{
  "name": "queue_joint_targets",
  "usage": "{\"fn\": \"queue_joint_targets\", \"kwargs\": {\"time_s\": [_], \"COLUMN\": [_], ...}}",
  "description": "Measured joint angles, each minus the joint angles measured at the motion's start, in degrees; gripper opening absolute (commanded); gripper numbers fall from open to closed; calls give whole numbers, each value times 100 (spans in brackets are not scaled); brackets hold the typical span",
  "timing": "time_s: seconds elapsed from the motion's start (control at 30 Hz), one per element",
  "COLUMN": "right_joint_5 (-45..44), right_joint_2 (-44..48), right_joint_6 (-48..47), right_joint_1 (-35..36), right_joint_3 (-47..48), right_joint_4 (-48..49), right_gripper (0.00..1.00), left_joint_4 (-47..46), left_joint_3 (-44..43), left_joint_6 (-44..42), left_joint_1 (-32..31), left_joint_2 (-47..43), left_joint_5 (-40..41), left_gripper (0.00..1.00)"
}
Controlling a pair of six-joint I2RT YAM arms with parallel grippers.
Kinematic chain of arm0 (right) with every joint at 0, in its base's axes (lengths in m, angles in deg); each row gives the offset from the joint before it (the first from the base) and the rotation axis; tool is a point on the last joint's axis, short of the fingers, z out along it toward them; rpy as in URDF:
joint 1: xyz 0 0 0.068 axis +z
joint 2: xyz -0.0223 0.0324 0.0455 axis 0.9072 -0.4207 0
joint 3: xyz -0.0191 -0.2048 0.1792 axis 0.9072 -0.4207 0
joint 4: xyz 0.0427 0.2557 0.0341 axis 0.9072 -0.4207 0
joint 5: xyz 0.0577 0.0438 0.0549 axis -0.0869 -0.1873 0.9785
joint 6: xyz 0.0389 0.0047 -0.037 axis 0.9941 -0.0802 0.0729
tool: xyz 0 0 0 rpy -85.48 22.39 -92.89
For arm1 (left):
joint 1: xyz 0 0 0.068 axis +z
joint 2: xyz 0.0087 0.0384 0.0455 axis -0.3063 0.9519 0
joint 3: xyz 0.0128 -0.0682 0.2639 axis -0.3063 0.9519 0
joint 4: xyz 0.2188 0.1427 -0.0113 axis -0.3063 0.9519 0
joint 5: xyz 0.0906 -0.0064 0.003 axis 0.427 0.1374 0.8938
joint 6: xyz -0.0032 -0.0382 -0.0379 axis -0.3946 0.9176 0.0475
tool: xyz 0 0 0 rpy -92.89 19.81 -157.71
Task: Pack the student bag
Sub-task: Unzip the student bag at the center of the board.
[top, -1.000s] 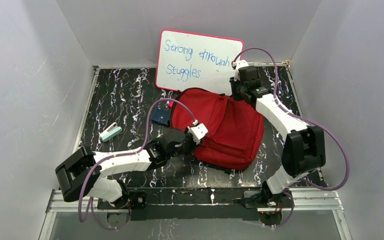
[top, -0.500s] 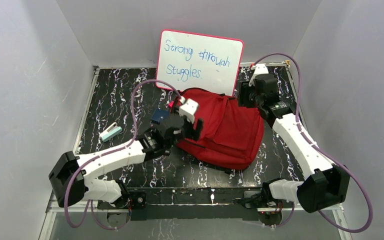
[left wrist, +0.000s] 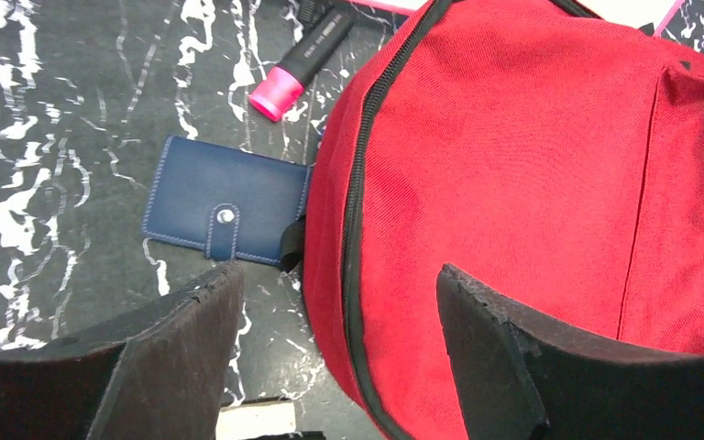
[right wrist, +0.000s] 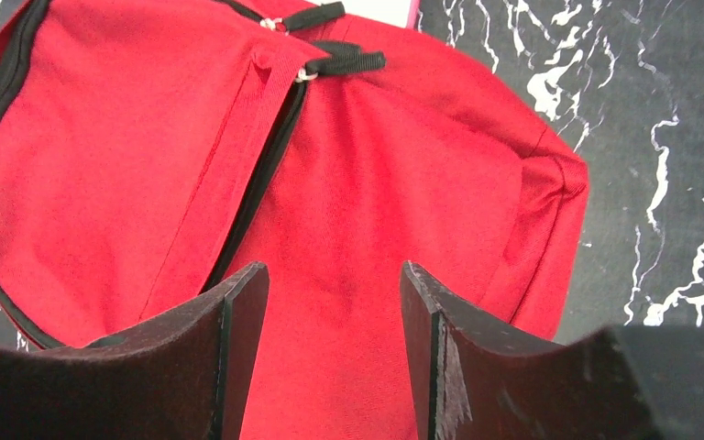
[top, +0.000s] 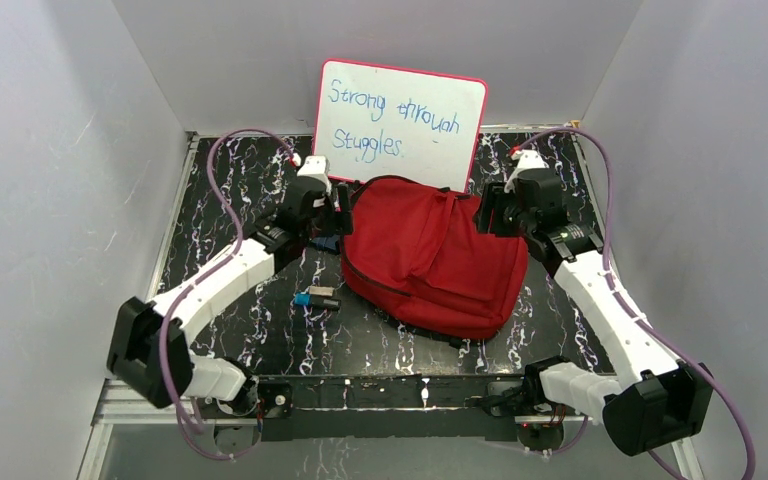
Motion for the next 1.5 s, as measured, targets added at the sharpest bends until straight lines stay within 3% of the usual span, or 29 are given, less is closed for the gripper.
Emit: {"fn": "queue_joint_targets", "kwargs": {"time_s": [0.2, 0.4, 0.53, 0.77, 0.83, 0.93, 1.2, 1.37, 1.5], "right_joint_5": [164, 267, 278, 284, 302, 378, 977, 1163, 1158], "right_joint_2": [85, 267, 402, 610, 605, 553, 37, -90, -219], "right_joint_6": [103, 168, 192, 212, 258, 413, 1032, 1403, 1631], "right_joint_1": [0, 0, 0, 0, 0, 0, 2, 2, 37], "right_joint_3": [-271, -385, -389, -461, -522, -581, -686, -879, -894], "right_joint_4": [-44, -105, -175, -175, -195, -210, -37, 157, 258], "right_gripper": [64, 64, 64, 64, 63, 58, 55, 53, 49], "left_joint_4": [-111, -90, -70, -177, -210, -234, -256, -227, -197], "left_joint_3": [-284, -645, -654, -667, -667, -669, -669, -697, -697], "left_joint_6": [-35, -142, -181, -214, -229, -264, -337, -422, -446], "left_joint_1": [249, 420, 492, 509, 509, 509, 511, 511, 511], "left_joint_2": [765, 1502, 1696, 1700, 1700, 1700, 1698, 1679, 1547], "left_joint_5": [-671, -879, -1040, -1480, -1582, -1665, -1733, -1722, -1690], "left_gripper": [75, 63, 49, 12, 11, 0, 1, 27, 35]}}
